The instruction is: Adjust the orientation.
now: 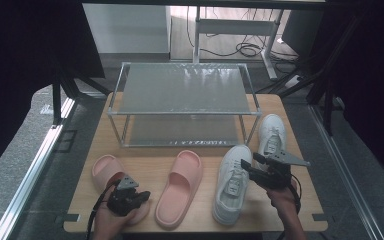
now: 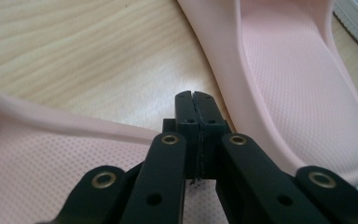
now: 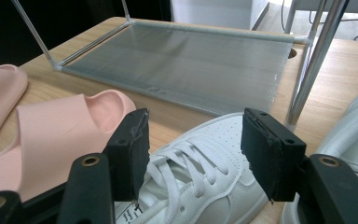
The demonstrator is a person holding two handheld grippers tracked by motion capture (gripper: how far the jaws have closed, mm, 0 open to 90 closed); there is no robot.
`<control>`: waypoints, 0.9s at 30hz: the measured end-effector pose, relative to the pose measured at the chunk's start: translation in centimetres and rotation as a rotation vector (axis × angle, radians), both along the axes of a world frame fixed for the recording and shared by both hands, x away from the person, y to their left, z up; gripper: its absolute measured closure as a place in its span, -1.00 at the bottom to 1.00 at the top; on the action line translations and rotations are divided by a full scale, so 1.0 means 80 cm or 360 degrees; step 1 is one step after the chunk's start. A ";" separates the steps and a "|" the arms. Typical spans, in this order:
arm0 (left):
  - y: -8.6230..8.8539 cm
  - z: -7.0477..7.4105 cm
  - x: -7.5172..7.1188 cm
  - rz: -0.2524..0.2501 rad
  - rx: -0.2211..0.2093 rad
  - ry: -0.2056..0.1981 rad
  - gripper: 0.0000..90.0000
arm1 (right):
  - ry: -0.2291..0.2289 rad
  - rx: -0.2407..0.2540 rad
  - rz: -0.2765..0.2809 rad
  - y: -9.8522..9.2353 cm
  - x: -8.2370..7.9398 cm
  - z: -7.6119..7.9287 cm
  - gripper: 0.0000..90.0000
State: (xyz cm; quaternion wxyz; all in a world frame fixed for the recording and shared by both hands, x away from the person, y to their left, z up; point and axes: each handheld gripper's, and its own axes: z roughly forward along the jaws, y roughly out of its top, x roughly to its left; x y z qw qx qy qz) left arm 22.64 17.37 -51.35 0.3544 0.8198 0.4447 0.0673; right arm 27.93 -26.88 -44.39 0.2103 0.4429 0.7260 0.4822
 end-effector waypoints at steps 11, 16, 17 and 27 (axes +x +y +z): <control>0.025 0.001 -0.024 0.0025 -0.0003 0.0019 1.00 | -0.0003 -0.0004 -0.0024 -0.004 -0.002 0.000 -0.07; 0.038 0.001 -0.036 0.0049 -0.0004 0.0028 1.00 | 0.0002 -0.0006 -0.0027 -0.004 -0.002 0.000 -0.07; 0.043 0.001 -0.040 0.0061 -0.0006 0.0033 1.00 | 0.0004 -0.0007 -0.0029 -0.004 -0.002 0.000 -0.07; 0.063 0.001 -0.053 0.0101 0.0001 0.0047 1.00 | 0.0012 -0.0012 -0.0035 -0.004 -0.001 -0.002 -0.07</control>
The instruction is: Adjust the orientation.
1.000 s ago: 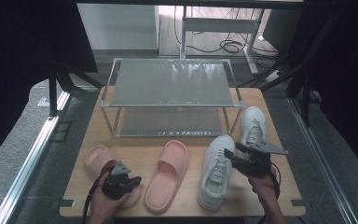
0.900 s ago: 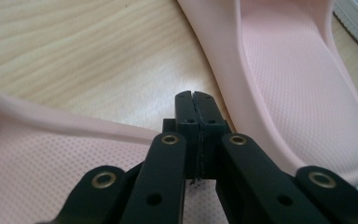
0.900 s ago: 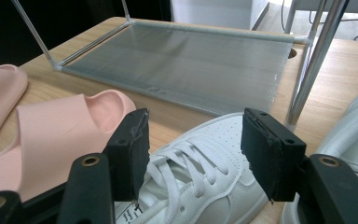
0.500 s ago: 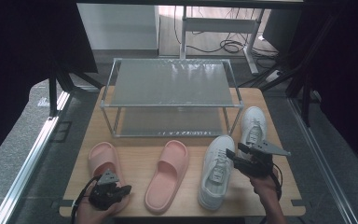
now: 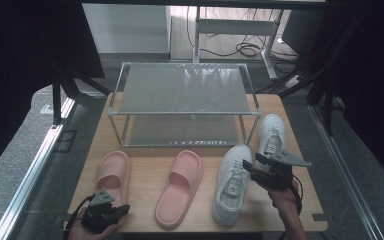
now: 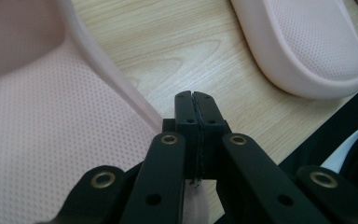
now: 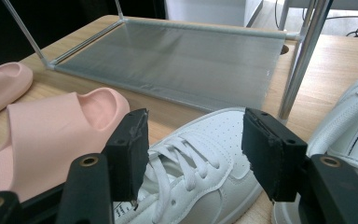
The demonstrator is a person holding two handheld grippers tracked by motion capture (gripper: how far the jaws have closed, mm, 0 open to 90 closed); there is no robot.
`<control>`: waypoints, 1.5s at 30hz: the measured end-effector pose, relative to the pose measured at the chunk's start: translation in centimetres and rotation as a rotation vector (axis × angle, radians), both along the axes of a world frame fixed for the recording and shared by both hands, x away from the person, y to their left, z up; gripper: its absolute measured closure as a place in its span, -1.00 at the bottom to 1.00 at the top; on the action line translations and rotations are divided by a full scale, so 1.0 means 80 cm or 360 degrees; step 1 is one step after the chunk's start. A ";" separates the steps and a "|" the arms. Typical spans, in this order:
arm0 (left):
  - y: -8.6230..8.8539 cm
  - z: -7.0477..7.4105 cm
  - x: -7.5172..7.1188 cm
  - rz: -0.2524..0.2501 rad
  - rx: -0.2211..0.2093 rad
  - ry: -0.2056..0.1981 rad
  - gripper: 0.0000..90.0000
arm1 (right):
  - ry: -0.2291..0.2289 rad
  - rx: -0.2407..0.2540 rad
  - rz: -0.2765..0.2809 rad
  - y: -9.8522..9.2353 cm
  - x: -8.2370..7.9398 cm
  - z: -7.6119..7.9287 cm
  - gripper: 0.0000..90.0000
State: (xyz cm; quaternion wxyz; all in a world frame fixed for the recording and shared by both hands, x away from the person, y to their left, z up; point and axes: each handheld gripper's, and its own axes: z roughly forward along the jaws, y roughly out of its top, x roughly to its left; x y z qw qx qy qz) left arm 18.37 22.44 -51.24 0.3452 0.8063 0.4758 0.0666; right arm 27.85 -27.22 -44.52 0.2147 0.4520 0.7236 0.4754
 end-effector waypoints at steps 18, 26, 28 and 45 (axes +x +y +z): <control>0.024 0.002 -0.007 0.0050 0.0029 0.0022 1.00 | 0.0015 -0.0008 -0.0003 0.000 0.002 -0.004 -0.08; 0.035 0.032 0.003 0.0105 -0.0021 -0.0128 0.97 | 0.0017 -0.0007 -0.0006 0.001 0.003 -0.004 -0.08; 0.041 0.040 0.013 0.0134 -0.0041 -0.0160 0.98 | 0.0018 -0.0009 -0.0006 0.001 0.003 -0.005 -0.08; 0.080 0.056 0.115 0.0356 -0.0115 -0.0234 0.99 | 0.0029 -0.0011 -0.0016 0.000 0.005 -0.007 -0.07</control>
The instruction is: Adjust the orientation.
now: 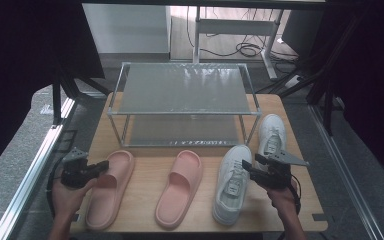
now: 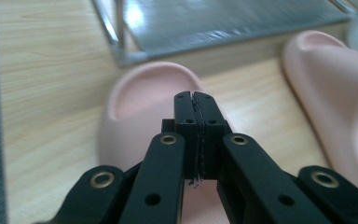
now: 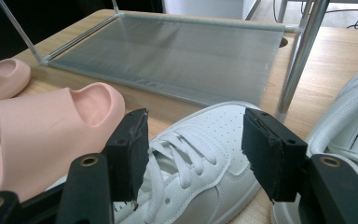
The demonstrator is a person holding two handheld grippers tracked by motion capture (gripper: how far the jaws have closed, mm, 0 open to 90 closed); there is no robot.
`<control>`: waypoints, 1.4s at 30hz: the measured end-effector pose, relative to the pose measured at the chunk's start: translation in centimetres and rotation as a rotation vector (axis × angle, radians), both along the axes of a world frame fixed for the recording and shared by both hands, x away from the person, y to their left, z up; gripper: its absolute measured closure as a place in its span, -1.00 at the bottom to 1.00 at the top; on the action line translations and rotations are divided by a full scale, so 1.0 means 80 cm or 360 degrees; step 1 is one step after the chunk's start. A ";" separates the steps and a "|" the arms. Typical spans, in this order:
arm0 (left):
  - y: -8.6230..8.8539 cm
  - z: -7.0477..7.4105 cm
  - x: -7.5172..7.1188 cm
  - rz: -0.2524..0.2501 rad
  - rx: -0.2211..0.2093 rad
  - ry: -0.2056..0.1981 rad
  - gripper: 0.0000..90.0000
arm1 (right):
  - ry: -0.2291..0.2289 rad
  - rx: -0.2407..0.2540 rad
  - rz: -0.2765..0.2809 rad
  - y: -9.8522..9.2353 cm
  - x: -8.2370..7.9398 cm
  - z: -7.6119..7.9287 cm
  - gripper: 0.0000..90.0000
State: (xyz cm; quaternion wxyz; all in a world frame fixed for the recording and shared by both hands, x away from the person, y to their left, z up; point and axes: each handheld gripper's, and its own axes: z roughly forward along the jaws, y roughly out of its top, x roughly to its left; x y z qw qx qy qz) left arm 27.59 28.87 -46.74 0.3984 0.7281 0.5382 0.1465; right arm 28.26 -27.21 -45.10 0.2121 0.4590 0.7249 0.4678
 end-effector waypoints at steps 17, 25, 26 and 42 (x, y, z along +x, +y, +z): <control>0.039 -0.044 0.037 0.0131 0.0006 0.0177 1.00 | 0.0011 -0.0014 -0.0009 0.000 0.001 -0.003 -0.07; 0.045 -0.054 0.049 0.0129 -0.0008 0.0233 1.00 | 0.0009 -0.0012 -0.0008 0.001 0.001 -0.002 -0.06; 0.045 -0.054 0.049 0.0129 -0.0008 0.0233 1.00 | 0.0009 -0.0012 -0.0008 0.001 0.001 -0.002 -0.06; 0.027 -0.054 0.061 0.0074 -0.0013 0.0240 1.00 | 0.0003 -0.0007 -0.0003 0.001 0.000 -0.001 -0.06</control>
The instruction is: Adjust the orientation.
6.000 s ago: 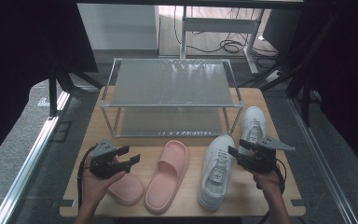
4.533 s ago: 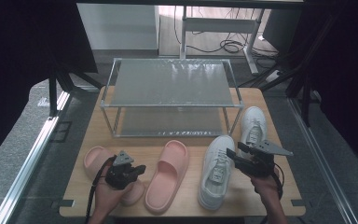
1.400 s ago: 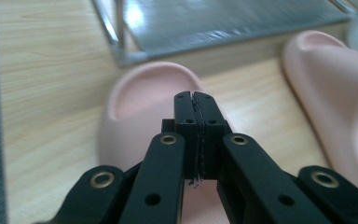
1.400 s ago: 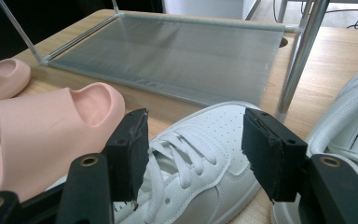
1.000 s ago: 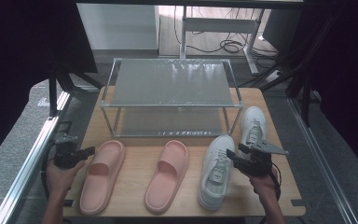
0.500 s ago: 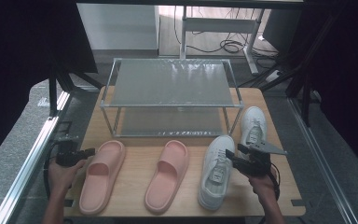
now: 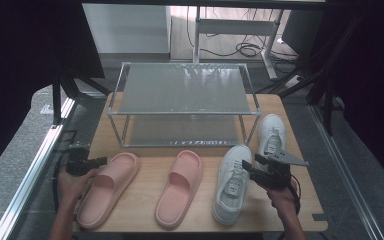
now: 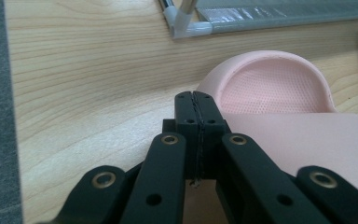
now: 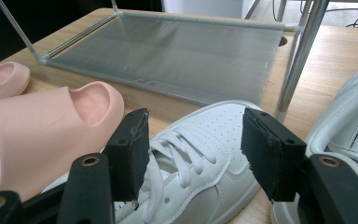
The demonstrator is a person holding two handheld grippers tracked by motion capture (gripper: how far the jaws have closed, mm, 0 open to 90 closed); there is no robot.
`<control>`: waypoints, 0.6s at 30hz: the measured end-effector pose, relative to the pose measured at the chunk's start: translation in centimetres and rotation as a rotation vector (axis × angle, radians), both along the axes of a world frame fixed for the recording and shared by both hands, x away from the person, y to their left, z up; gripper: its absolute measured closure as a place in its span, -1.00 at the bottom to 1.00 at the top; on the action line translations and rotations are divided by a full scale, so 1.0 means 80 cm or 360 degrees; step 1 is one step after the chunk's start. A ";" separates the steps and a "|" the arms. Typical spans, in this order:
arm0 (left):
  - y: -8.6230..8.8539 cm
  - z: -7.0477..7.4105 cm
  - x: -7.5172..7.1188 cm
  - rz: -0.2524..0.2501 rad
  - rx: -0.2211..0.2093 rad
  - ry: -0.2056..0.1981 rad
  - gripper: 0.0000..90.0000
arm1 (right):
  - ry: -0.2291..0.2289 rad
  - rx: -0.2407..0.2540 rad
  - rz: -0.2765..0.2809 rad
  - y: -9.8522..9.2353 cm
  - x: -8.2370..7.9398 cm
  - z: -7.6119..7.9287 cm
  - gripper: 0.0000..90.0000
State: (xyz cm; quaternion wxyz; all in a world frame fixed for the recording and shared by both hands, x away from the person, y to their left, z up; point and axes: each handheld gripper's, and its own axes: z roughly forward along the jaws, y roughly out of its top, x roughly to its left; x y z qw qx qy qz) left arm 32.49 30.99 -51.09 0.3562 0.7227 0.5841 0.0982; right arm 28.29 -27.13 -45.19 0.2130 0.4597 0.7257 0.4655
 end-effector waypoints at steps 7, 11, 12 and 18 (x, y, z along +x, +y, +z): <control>-0.016 0.001 0.006 -0.0057 0.0005 0.0010 1.00 | 0.0004 0.0000 0.0002 0.000 0.001 0.000 -0.06; -0.021 0.002 0.008 -0.0077 0.0019 0.0008 1.00 | 0.0005 -0.0001 0.0003 0.000 0.001 -0.001 -0.06; -0.021 0.002 0.008 -0.0077 0.0019 0.0008 0.98 | 0.0005 -0.0001 0.0003 0.000 0.001 -0.001 -0.06; -0.012 0.019 -0.006 -0.0047 0.0011 -0.0102 0.80 | 0.0000 0.0002 -0.0005 -0.003 0.000 0.000 -0.06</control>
